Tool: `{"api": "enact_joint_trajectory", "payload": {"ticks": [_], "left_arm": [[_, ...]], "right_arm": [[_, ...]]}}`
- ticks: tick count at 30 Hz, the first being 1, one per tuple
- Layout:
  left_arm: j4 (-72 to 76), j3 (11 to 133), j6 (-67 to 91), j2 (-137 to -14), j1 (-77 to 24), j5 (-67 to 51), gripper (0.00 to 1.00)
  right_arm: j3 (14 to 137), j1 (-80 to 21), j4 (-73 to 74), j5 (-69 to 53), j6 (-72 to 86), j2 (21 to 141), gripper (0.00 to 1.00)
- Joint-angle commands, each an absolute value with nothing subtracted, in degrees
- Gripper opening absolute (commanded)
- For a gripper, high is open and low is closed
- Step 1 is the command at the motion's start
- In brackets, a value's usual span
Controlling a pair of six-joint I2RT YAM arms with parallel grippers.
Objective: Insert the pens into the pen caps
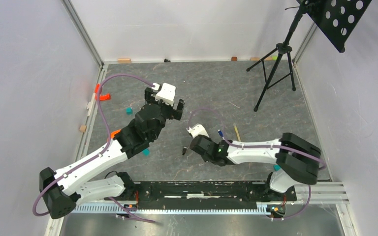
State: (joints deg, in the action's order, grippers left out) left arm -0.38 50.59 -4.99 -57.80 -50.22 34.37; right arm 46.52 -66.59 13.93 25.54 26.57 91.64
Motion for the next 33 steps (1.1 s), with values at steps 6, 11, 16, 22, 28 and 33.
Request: {"api": "enact_joint_trajectory", "payload": {"ticks": [6,11,16,22,28,33], "left_arm": [[0.53,51.55,-0.62,-57.59,-50.18,31.37,1.0],[0.31,52.21,-0.61,-58.41,-50.11,31.04,1.0],[0.29,52.3,-1.01,-57.82,-50.18,30.49,1.0],[0.29,52.17,-1.51,-57.1,-50.12,32.19,1.0],[0.26,52.65,-0.74,-58.89,-50.05,36.43,1.0],[-1.01,52.49,-1.52,-58.56,-49.92,36.17,1.0]], "right_arm": [[39.92,-64.04,8.33,29.97,22.79,75.81,0.0],[37.32,-62.27,5.85,29.37,19.8,70.47,0.0],[41.26,-55.56,11.13,24.45,14.88,72.1,0.18],[58.21,-44.39,11.56,18.83,9.65,86.18,0.78],[95.38,-33.74,11.54,9.43,10.25,115.48,0.7],[135.51,-29.94,17.08,0.2,11.24,146.23,0.62]]}}
